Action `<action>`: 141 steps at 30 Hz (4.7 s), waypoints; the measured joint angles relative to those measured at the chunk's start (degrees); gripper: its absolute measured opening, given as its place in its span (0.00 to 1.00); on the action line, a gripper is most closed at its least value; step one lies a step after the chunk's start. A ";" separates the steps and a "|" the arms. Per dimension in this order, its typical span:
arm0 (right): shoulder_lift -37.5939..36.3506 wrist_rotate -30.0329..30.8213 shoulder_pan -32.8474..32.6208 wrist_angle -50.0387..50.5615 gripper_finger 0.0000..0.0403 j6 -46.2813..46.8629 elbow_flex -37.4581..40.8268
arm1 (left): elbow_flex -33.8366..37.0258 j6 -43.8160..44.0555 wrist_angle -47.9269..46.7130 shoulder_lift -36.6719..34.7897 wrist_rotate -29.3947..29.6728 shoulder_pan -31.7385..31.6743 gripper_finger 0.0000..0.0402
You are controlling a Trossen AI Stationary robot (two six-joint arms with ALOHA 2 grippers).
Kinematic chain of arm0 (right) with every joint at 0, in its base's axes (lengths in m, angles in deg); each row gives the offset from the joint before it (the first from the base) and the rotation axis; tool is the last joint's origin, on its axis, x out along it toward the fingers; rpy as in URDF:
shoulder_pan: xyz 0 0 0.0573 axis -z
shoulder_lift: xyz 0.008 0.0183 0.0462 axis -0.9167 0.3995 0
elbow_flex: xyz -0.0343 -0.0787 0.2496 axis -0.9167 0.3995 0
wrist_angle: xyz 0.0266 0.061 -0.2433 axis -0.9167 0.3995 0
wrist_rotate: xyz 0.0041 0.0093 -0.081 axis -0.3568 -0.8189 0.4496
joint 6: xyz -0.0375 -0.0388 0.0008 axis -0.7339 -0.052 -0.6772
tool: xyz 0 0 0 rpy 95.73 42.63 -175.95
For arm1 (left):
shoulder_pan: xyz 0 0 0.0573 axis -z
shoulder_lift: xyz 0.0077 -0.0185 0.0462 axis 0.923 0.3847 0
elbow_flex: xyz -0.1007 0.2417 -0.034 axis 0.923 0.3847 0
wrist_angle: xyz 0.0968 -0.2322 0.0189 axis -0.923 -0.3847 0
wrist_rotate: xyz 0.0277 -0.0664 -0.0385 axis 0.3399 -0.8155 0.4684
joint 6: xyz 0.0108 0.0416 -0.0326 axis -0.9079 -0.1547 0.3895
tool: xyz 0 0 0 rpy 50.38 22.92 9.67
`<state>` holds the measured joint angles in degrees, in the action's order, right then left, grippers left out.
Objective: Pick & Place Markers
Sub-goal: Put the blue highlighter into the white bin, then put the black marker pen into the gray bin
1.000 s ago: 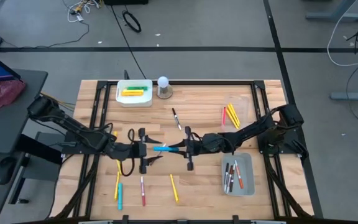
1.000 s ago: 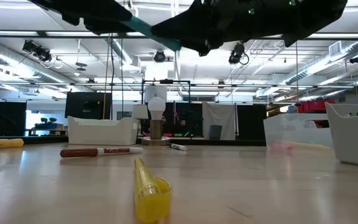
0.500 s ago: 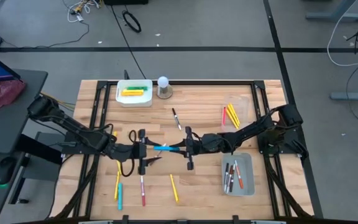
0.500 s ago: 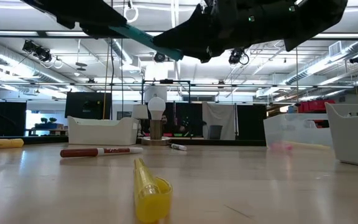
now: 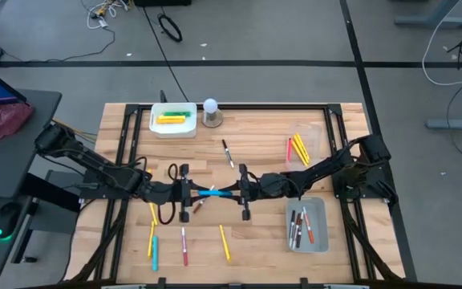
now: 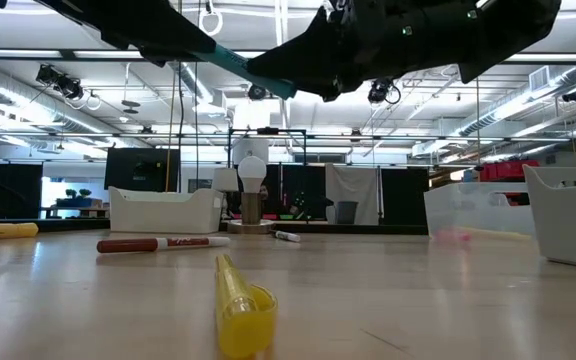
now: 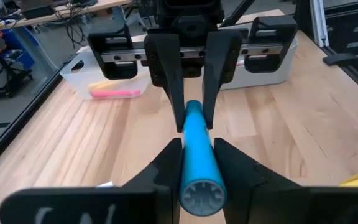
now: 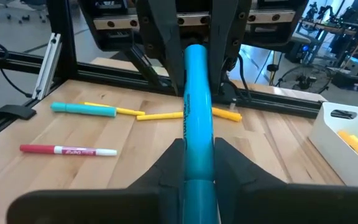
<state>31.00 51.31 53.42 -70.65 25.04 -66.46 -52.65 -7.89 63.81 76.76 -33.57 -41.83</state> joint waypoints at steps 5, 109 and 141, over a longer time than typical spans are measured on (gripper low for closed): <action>-1.30 1.95 0.24 3.13 0.22 -0.43 -0.09 | -0.04 1.52 -1.27 -0.36 1.01 -0.02 0.19; 15.25 17.37 16.43 30.12 0.54 24.48 -11.45 | 14.19 11.21 15.72 -5.26 -5.48 -17.58 0.44; -15.18 7.20 -6.83 78.27 0.04 49.80 -13.75 | 14.19 11.53 14.96 -5.22 -5.44 -17.22 0.44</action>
<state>15.82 58.51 46.58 7.63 74.84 -80.20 -38.46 3.65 78.76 71.53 -39.01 -59.06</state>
